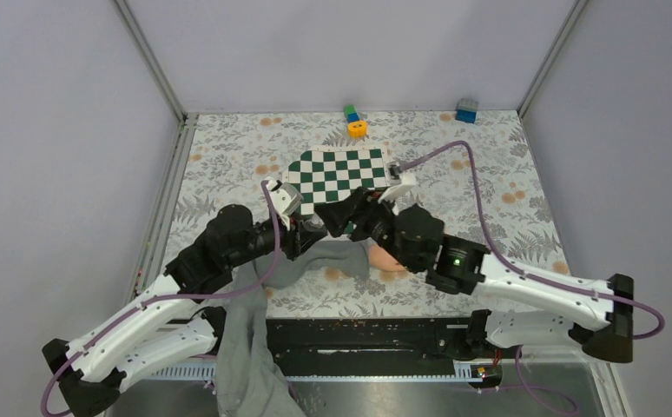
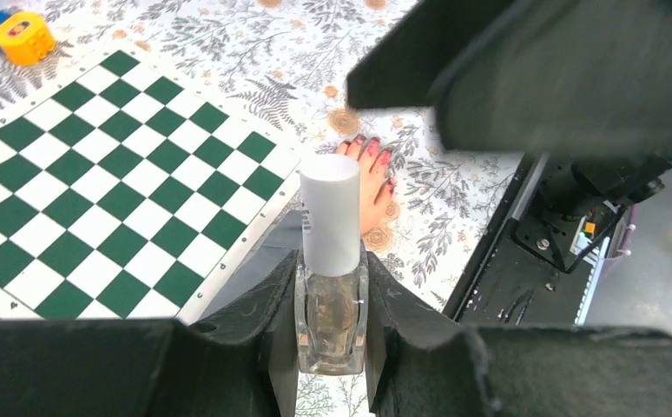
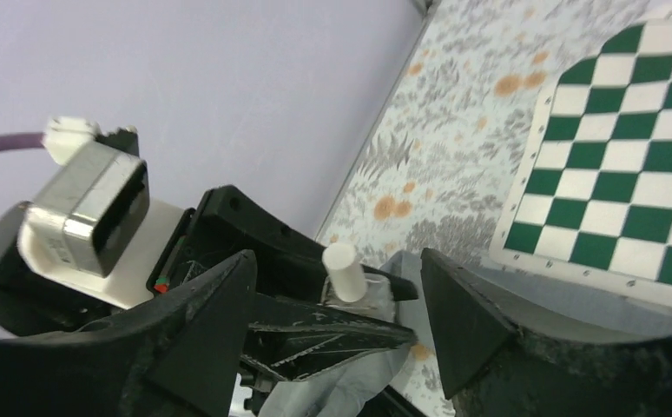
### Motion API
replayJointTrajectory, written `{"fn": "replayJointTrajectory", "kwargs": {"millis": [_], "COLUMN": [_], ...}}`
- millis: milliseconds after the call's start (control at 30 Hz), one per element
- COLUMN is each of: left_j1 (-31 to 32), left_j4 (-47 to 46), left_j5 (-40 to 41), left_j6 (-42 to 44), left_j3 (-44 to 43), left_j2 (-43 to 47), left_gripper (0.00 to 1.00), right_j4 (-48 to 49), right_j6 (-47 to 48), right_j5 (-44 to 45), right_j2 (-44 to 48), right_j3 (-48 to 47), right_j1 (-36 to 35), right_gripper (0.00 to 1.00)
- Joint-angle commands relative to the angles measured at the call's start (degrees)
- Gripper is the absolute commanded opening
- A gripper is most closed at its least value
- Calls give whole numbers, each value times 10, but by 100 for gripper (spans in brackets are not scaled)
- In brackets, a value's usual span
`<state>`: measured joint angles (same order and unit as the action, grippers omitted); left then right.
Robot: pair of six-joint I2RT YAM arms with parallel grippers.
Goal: Paint the nails
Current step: Screw the nail polish bottle.
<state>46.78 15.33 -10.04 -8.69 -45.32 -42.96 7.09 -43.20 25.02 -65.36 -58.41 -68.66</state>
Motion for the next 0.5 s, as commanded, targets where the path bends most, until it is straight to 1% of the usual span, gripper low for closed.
{"fn": "replayJointTrajectory", "kwargs": {"millis": [0, 100, 200, 300, 367, 400, 467], "left_j1": [4, 3, 4, 3, 3, 3, 3], "left_j4": [-56, -67, -94, -139, -183, -205, -247], "left_j5": [-46, -80, -144, -238, -305, -339, -419], "left_j6": [22, 22, 11, -15, -42, -57, -89], "left_j3": [-24, -23, -18, -11, -2, 1, 3], "left_j2": [21, 31, 37, 34, 28, 23, 11], "left_gripper": [0, 0, 0, 0, 0, 0, 0], "right_j4": [1, 49, 149, 234, 283, 302, 301], "right_j6": [28, 70, 142, 203, 235, 246, 253], "right_j5": [94, 102, 50, -64, -160, -202, -273], "right_j2": [81, 139, 185, 224, 245, 250, 256], "right_j3": [39, 88, 150, 196, 215, 217, 203], "right_j1": [-2, -2, -2, -2, -2, -2, -2], "right_gripper": [78, 78, 80, 82, 83, 84, 84]}}
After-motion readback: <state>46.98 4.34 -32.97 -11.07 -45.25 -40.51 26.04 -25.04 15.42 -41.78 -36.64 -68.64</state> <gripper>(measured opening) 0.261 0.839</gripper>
